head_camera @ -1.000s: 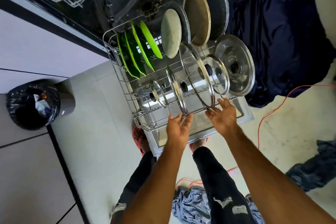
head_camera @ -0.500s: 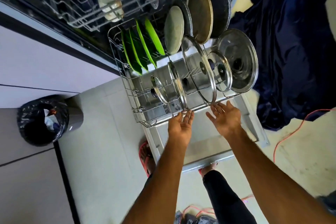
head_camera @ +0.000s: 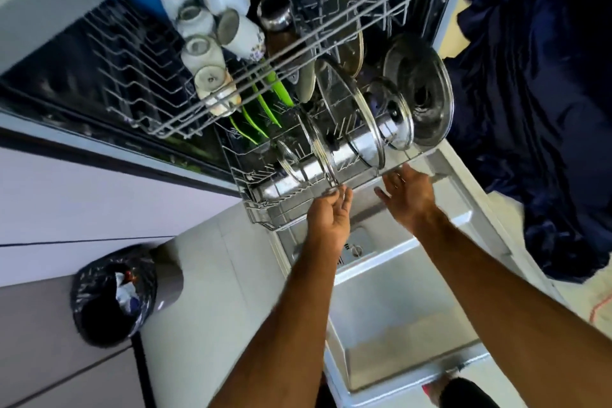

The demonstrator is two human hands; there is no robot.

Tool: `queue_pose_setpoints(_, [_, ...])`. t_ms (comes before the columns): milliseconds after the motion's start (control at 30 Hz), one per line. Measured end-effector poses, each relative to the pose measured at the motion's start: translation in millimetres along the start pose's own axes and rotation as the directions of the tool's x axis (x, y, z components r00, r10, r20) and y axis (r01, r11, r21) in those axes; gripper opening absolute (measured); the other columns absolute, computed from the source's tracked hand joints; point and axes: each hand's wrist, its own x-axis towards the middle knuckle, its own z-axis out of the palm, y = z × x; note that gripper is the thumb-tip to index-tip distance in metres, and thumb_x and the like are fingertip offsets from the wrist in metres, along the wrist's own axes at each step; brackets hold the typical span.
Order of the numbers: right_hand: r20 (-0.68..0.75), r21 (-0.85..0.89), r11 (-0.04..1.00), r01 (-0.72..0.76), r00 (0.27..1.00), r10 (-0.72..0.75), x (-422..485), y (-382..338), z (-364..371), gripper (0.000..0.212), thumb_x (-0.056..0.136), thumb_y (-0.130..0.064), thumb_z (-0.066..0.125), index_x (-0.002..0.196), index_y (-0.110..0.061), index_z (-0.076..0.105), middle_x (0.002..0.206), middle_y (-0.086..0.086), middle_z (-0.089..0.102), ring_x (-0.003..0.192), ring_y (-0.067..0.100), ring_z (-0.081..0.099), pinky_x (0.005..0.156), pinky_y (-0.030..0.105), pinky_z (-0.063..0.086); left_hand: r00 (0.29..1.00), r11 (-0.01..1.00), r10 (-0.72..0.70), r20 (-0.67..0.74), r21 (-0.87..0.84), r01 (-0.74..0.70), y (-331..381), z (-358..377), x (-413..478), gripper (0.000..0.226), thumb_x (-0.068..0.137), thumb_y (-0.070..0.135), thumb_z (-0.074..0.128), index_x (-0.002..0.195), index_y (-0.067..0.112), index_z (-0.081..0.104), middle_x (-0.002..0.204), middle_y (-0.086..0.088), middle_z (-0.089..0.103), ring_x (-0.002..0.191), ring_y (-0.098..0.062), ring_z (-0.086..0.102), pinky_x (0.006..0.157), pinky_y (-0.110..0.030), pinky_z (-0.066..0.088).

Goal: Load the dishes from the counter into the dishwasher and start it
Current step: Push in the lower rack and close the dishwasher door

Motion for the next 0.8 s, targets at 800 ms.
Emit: queue_pose_setpoints(800, [0.209,-0.358,0.929,0.089,0.978,-0.013,81.8,-35.3,98.3,0.046,0.109,-0.036,0.028,0.146,-0.019,0.048,0.157,0.006,0.039,0.142,0.017,0.038,0.114,0.047,0.027,0.975,0.921,0.198,0.099,0.323,-0.22,98.6,67.6,91.5,0.031,0.087,-0.024,0.046,0.077,0.005,0.056,0.081,-0.006,0.059,0.081,-0.014,0.058,0.077,-0.022,0.048])
